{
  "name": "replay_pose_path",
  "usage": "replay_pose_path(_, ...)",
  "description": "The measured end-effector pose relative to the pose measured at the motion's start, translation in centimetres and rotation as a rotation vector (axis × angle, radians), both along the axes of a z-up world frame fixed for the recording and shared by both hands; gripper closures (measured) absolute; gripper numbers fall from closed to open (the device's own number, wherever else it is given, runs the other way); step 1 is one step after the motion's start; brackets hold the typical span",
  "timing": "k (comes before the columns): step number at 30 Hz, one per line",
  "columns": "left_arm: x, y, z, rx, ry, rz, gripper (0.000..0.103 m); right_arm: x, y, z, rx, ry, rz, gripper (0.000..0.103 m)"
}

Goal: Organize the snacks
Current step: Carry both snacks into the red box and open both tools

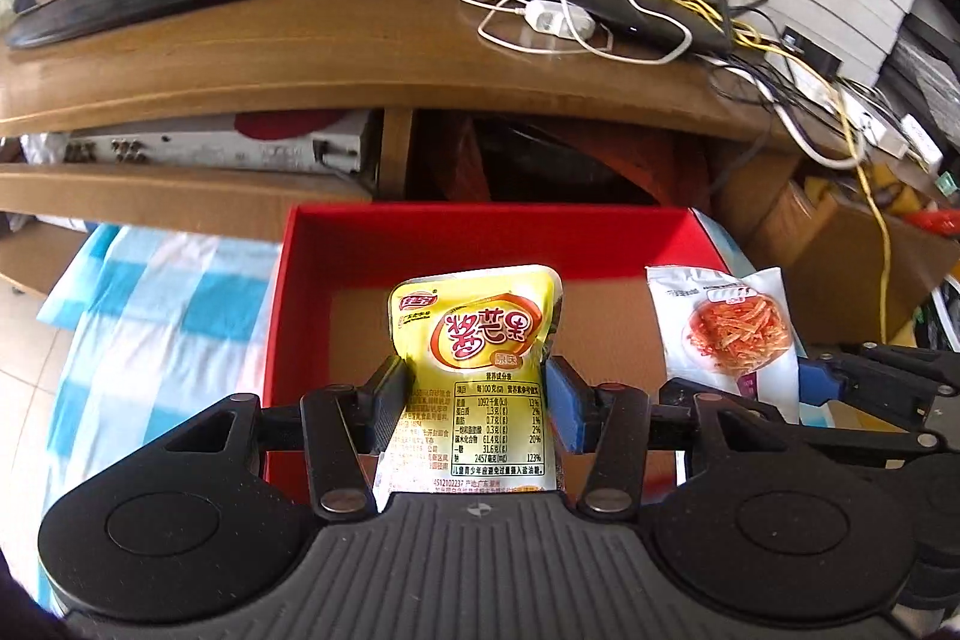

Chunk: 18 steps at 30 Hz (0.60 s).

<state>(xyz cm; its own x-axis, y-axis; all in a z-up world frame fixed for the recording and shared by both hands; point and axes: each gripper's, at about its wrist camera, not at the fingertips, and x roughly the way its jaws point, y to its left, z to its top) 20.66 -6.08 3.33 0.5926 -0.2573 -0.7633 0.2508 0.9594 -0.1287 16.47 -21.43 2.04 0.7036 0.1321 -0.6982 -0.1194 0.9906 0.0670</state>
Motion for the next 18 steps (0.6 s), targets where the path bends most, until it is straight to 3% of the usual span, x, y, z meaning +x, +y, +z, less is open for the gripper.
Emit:
replay_pose_path(15, 6.0, -1.3, -4.5, 0.037, 0.046, 0.056, 0.044, 6.8, -0.7, -5.1, -0.020, 0.020, -0.015, 0.035)
replay_pose_path(18, 6.3, -1.2, -5.0, 0.047, 0.047, 0.058, 0.048, 7.4, -1.0, -5.9, 0.003, 0.037, -0.024, 0.035)
